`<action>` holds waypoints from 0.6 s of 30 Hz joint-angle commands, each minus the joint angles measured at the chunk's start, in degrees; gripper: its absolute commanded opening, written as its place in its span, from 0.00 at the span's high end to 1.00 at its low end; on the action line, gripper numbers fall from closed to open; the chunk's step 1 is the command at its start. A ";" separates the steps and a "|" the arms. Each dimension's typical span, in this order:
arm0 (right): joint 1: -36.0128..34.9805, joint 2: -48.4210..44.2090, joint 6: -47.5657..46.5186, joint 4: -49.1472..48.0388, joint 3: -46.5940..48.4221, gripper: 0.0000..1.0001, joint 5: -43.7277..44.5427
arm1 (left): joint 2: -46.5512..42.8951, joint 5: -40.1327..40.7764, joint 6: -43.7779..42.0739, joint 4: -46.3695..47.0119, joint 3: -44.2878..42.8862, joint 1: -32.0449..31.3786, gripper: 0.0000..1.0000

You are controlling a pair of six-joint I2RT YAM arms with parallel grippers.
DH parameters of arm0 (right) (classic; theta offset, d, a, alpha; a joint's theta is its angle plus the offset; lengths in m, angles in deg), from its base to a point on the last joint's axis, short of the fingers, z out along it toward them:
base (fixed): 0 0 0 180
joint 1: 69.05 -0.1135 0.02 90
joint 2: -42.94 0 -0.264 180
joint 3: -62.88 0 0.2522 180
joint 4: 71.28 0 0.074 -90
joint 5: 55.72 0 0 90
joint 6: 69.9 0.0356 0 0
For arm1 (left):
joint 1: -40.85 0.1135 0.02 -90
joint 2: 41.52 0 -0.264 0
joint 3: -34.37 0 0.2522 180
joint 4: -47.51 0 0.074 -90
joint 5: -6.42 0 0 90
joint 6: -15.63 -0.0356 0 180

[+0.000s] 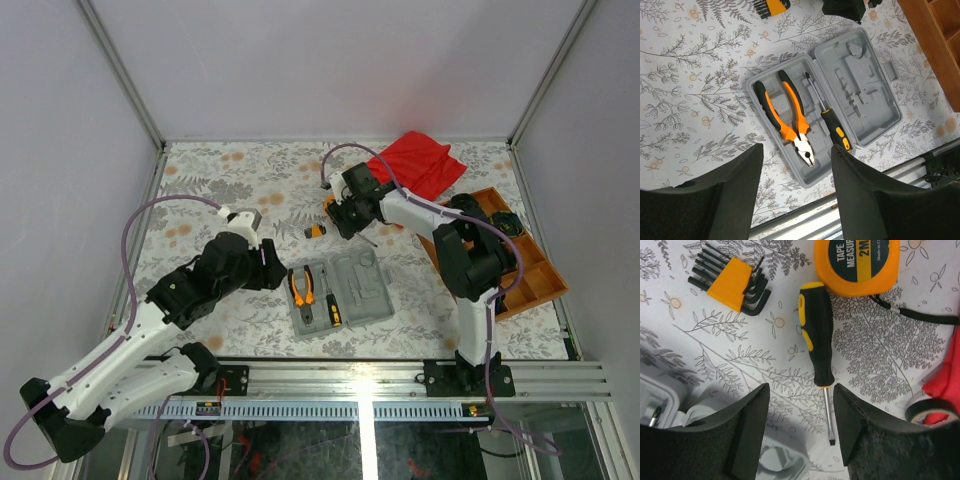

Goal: Sort the tools into containers
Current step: Pick up the screwdriver from the center of the board.

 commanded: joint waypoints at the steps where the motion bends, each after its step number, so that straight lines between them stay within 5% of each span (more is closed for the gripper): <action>1: 1.03 2.09 -4.77 1.88 4.35 0.40 -3.35 | -0.85 -1.30 -1.57 1.79 0.68 0.19 0.45; 11: 1.78 8.73 -8.11 8.96 9.93 0.41 -4.37 | -0.78 -2.16 -1.66 2.38 0.96 0.09 0.46; 18: 2.29 12.01 -9.21 13.69 13.19 0.58 -4.44 | 0.17 -2.82 -1.84 2.57 1.02 0.14 0.47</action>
